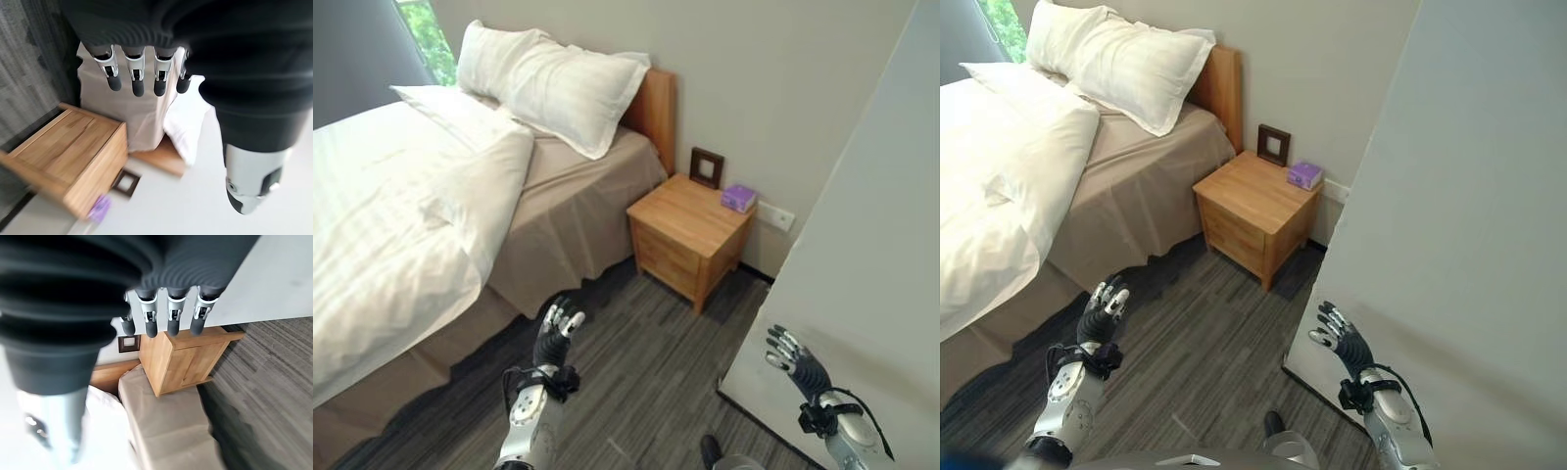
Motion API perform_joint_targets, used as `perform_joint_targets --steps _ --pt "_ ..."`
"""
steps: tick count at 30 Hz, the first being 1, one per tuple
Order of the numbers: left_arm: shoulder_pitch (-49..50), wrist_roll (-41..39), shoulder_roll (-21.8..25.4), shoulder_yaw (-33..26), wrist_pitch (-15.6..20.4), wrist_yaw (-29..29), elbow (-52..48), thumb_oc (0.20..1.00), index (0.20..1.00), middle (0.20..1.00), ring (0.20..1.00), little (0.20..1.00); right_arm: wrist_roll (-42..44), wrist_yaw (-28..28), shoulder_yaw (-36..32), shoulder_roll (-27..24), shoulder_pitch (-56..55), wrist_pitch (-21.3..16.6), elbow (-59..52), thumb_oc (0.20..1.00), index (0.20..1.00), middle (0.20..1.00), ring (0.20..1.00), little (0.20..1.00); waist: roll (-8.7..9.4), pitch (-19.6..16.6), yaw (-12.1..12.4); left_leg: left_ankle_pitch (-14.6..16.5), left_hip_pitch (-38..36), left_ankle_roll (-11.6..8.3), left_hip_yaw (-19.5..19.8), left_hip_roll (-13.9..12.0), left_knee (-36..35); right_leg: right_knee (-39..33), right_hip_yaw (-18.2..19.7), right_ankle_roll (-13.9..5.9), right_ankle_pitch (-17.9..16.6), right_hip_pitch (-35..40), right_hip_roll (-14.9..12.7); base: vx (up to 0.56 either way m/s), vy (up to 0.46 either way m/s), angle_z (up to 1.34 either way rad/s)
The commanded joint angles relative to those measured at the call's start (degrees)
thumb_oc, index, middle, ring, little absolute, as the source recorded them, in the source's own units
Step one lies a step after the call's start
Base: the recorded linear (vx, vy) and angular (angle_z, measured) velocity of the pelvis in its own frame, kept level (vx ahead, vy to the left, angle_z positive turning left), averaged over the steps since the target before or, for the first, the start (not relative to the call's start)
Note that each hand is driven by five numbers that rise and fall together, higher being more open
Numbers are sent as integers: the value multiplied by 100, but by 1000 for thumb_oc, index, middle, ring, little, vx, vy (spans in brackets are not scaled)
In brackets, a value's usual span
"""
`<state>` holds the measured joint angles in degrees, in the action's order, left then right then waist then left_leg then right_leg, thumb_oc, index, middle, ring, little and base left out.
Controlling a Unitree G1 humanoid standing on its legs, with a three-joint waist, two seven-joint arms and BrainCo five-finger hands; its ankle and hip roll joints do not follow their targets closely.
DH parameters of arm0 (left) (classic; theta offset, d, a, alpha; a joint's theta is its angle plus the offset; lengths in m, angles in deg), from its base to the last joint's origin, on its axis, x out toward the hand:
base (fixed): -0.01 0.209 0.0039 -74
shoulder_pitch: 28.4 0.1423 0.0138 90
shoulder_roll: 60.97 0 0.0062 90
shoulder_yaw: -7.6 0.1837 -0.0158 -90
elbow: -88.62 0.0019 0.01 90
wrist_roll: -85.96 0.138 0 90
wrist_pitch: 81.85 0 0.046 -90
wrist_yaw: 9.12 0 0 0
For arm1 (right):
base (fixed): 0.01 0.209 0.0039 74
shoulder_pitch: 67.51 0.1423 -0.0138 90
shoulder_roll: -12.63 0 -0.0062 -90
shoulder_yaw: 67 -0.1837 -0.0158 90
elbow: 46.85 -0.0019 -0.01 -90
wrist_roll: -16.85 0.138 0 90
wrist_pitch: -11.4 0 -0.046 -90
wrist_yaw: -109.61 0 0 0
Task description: Making the bed.
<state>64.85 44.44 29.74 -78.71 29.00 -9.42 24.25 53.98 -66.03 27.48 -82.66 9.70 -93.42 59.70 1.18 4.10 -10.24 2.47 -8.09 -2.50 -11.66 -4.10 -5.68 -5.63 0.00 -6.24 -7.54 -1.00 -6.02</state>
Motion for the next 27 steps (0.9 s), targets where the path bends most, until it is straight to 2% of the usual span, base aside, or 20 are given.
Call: perform_joint_targets --steps 1,6,9,10,11,12,13,17,18,19,20,21,22,23,24,25,26,27 --pt "-63 -518 61 -324 339 -19 -281 1000 1000 1000 1000 1000 439 -92 -491 48 217 -453 -431 1000 1000 1000 1000 1000 191 46 137 -281 228 62 -617 -185 188 943 -406 -376 304 -257 -474 58 -2 -7" --pt "-60 -398 210 -389 364 -25 -378 1000 1000 1000 1000 1000 40 11 -141 -170 339 -297 -365 1000 1000 1000 1000 1000 258 -6 318 -250 258 54 -504 -157 236 783 -634 -416 215 -112 -550 38 0 4" --pt "-106 -414 284 -476 425 39 -355 1000 1000 1000 1000 1000 -7 95 59 -199 417 -254 -443 1000 1000 1000 1000 1000 313 27 424 -201 272 88 -398 -117 291 881 -708 -461 201 -75 -622 38 57 12" --pt "-124 -414 333 -521 436 55 -332 1000 1000 1000 1000 1000 -94 154 139 -234 457 -246 -532 1000 1000 1000 1000 1000 325 92 502 -143 287 152 -282 -65 337 1191 -727 -502 188 -105 -683 10 53 23" --pt "-125 -415 334 -523 436 55 -332 1000 1000 1000 1000 1000 -94 154 140 -233 459 -246 -531 1000 1000 1000 1000 1000 329 87 497 -141 298 155 -279 -60 343 1207 -726 -505 196 -119 -690 32 142 28" --pt "-123 -363 360 -549 434 92 -243 1000 1000 1000 1000 1000 -180 179 202 -242 505 -244 -556 1000 1000 1000 1000 1000 323 182 542 -72 285 253 -147 13 387 1868 -660 -567 12 -335 -775 19 93 31" --pt "-125 -363 360 -550 434 92 -242 1000 1000 1000 1000 1000 -180 179 202 -241 507 -244 -555 1000 1000 1000 1000 1000 328 182 543 -70 289 257 -150 19 389 1886 -653 -571 19 -348 -783 28 145 39" --pt "-76 -327 400 -593 438 120 -167 1000 1000 1000 1000 1000 -168 237 325 -181 556 -285 -646 1000 1000 1000 1000 1000 241 440 550 27 132 441 23 124 432 3428 -353 -673 -868 -926 -895 49 157 26" --pt "-79 -308 432 -575 420 114 -133 1000 1000 1000 1000 1000 -179 281 377 -167 568 -287 -677 1000 1000 1000 1000 1000 140 548 524 70 59 481 118 53 449 3952 -259 -609 -733 -1241 -772 122 136 27" --pt "-92 -304 449 -552 405 96 -121 1000 1000 1000 1000 1000 -180 290 374 -155 557 -277 -661 1000 1000 1000 1000 1000 127 552 475 85 16 473 183 40 415 3982 -181 -586 -587 -1404 -602 201 84 22" --pt "-119 -341 437 -548 407 76 -83 1000 1000 1000 1000 1000 -166 297 386 -143 538 -264 -637 1000 1000 1000 1000 1000 138 520 427 114 -49 449 227 65 364 3858 -130 -567 -439 -1512 -492 148 12 14" --pt "-118 -343 437 -549 409 73 -80 1000 1000 1000 1000 1000 -165 297 387 -144 537 -265 -636 1000 1000 1000 1000 1000 139 524 421 118 -62 447 232 66 356 3873 -136 -566 -419 -1506 -495 207 -7 25" --pt "-129 -415 411 -544 418 23 -82 1000 1000 1000 1000 1000 -152 306 387 -154 499 -255 -596 1000 1000 1000 1000 1000 146 495 347 142 -164 403 286 81 293 3497 -126 -502 -123 -1548 -345 391 -45 39" --pt "-192 -559 344 -498 431 -66 -3 1000 1000 1000 1000 1000 -133 326 383 -199 401 -255 -521 1000 1000 1000 1000 1000 153 432 157 259 -365 297 434 117 238 2358 -64 -440 73 -1617 -105 514 -55 39" --pt "-245 -574 329 -452 440 -79 48 1000 1000 1000 1000 1000 -121 322 383 -206 370 -262 -522 1000 1000 1000 1000 1000 183 400 85 265 -433 246 511 158 192 1867 -17 -447 14 -1670 -61 405 -43 35" --pt "-246 -577 324 -450 443 -83 53 1000 1000 1000 1000 1000 -121 322 382 -211 368 -262 -523 1000 1000 1000 1000 1000 152 424 69 275 -468 240 529 124 181 1823 -54 -444 6 -1609 -41 293 -31 29" --pt "-335 -562 329 -384 463 -83 117 1000 1000 1000 1000 1000 -82 356 376 -227 331 -269 -544 1000 1000 1000 1000 1000 150 396 -41 314 -614 163 599 114 106 1283 -40 -454 -63 -1655 29 396 -75 42" --pt "-441 -385 370 -243 469 -44 130 1000 1000 1000 1000 1000 -109 359 369 -290 281 -271 -632 1000 1000 1000 1000 1000 160 361 -131 382 -805 93 669 95 68 868 -262 -497 -229 -1774 10 391 -76 43"
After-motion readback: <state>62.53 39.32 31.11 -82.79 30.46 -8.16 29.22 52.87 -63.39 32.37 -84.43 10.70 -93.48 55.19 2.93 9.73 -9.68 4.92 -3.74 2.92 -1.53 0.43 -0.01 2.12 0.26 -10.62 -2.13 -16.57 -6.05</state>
